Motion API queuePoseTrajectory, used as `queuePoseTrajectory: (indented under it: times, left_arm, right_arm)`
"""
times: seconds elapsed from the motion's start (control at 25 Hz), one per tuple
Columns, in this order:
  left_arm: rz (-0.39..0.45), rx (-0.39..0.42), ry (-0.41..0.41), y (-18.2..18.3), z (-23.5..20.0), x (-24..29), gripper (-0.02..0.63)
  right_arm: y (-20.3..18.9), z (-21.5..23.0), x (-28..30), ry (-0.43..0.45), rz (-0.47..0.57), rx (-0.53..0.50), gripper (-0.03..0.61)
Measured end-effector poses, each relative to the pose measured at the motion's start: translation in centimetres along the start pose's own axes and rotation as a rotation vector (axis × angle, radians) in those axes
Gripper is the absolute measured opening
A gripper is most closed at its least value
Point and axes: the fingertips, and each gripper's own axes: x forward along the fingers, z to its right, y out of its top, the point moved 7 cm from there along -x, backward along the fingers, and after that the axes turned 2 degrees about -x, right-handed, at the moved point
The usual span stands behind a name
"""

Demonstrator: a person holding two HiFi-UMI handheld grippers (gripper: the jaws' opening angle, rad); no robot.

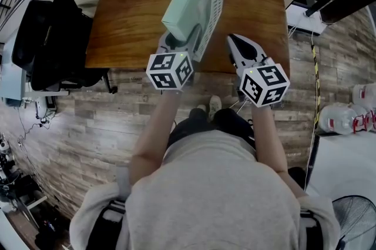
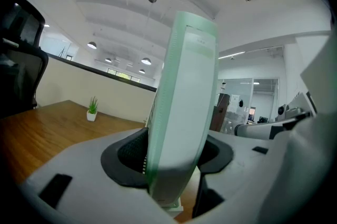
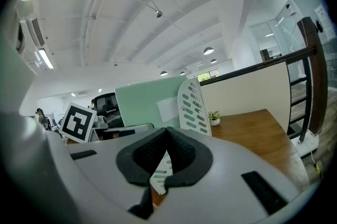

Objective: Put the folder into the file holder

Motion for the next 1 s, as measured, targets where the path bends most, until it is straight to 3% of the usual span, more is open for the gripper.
queuePoseTrajectory:
  times: [1.0]
  left_arm:
    - [0.038,-0.041,-0.086,1.3,1.5,-6.6,0.221]
  right_arm:
    - [0.8,-3.8,-1.6,0.011,0.013,-0.064,0.009]
